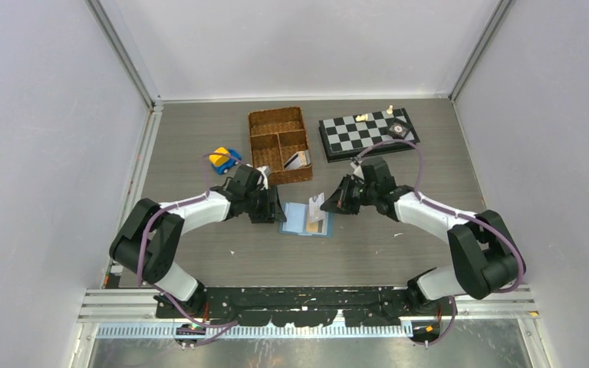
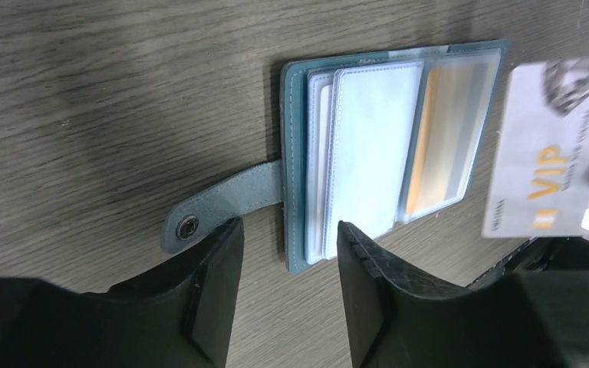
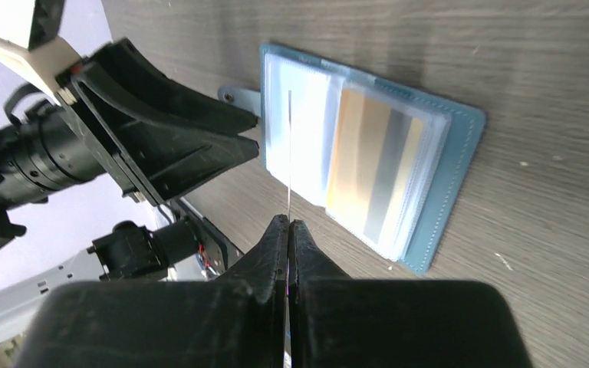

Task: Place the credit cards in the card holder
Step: Insert the credit card into the card holder.

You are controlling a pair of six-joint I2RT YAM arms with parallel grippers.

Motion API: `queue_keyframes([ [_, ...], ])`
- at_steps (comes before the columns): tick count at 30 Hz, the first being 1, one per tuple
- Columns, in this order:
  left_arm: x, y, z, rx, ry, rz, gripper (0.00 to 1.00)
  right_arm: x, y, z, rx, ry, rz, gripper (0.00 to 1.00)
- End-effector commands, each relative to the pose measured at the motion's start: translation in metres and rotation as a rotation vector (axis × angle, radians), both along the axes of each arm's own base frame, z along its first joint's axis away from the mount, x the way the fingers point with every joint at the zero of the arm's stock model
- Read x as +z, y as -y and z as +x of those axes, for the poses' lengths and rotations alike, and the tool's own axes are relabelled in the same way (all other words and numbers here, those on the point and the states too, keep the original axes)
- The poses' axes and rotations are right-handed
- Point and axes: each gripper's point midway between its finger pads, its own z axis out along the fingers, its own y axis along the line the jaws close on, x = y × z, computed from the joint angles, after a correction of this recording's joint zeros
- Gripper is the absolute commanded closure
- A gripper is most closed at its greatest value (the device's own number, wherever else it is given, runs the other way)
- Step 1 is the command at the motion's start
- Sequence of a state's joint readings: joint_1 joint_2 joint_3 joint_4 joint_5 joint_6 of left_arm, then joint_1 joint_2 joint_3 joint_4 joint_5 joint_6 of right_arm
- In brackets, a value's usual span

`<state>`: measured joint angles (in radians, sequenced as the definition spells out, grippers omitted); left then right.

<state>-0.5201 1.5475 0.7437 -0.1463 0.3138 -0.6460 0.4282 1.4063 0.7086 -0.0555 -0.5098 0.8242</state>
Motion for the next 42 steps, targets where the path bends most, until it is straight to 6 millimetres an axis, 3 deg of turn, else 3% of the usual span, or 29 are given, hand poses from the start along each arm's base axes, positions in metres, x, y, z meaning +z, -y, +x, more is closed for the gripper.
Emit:
queue_keyframes([
  [1, -0.005, -0.003, 0.005, 0.01, 0.018, 0.01, 0.51, 0.016, -0.026, 0.005, 0.051, 0.086, 0.12, 0.99],
  [10, -0.009, -0.006, 0.003, 0.014, 0.008, 0.026, 0.54, -0.02, -0.024, -0.004, 0.049, 0.018, 0.086, 1.0],
  [23, -0.014, -0.006, 0.003, 0.013, -0.002, 0.036, 0.57, -0.038, -0.019, -0.019, 0.061, -0.025, 0.07, 1.0],
  [42, -0.021, -0.006, 0.002, 0.006, -0.02, 0.043, 0.69, -0.063, -0.017, -0.019, 0.043, -0.054, 0.05, 1.0],
])
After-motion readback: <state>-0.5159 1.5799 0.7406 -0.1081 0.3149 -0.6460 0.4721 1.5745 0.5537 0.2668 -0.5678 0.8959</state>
